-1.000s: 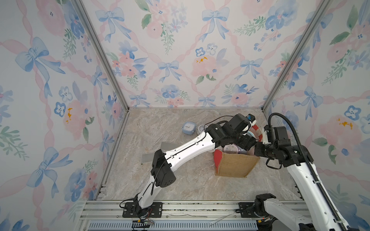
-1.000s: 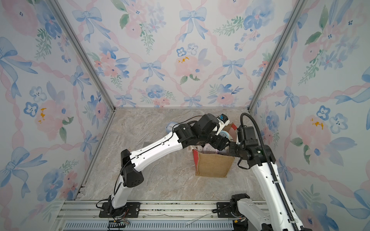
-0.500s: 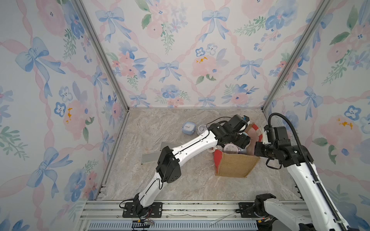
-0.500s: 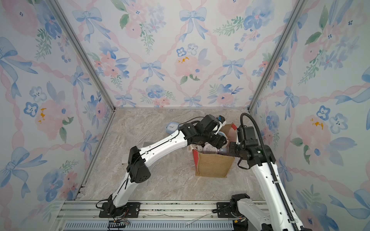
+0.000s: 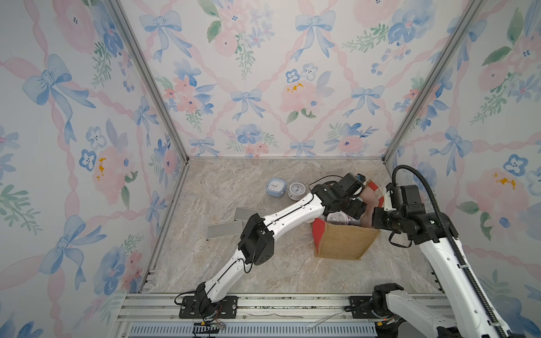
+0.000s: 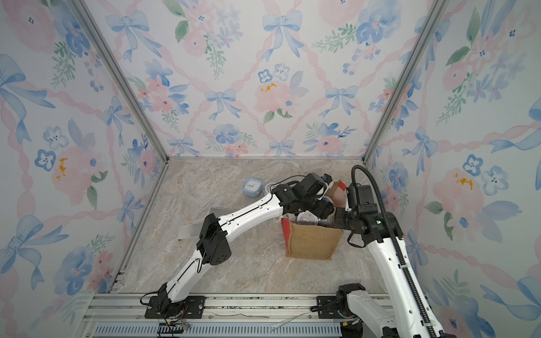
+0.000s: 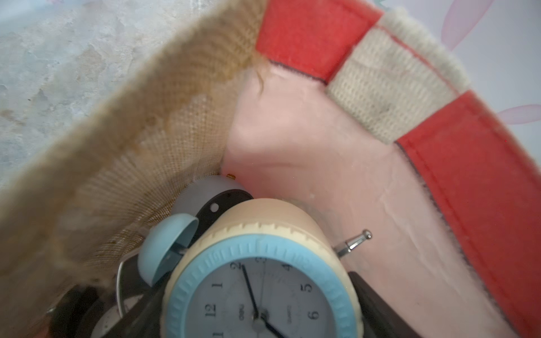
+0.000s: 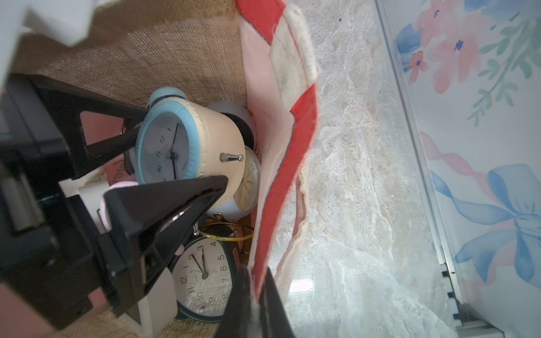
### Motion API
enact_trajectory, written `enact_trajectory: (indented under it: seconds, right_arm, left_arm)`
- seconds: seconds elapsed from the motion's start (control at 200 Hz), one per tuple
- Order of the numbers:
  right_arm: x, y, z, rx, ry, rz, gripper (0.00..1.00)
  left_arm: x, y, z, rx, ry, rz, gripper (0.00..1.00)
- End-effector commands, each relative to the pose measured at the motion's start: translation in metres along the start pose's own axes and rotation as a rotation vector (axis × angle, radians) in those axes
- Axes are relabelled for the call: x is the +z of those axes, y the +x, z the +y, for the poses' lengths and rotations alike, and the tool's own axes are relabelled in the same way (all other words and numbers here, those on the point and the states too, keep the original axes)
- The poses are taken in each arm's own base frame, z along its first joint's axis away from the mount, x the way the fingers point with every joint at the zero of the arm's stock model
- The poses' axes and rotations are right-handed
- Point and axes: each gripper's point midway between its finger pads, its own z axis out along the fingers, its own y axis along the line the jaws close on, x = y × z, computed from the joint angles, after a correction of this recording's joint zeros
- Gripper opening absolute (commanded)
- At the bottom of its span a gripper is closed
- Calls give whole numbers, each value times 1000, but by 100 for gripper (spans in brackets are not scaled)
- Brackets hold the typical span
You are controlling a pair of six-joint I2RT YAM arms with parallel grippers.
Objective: Put the alarm clock into the canvas bag
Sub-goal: Place the alarm at the canvas bag.
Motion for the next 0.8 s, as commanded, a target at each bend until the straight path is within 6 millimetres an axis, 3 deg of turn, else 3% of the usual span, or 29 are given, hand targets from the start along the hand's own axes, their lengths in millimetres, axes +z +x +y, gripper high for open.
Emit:
enact_trajectory:
  seconds: [0.0,0.17,0.345,0.635,0.795]
  right_arm:
    - [-3,0,-1,-13,1,-2,0]
    - [-2,-1,-1,-13,-1,-1,0]
    - [-2,-1,0,-14,-3,0,0]
    - [-1,-1,0,-12,-5,-2,0]
    - [0,-1,0,-14,-5,0,0]
  left_arm:
    - [26,21,34,17,-125,48,65]
    - [39,34,49,23,-157,82,67]
    - [42,39,44,21,-116,105,75]
    - [4,6,20,32,-57,27,95]
    - [-21,-14,6,44,-29,-24,98]
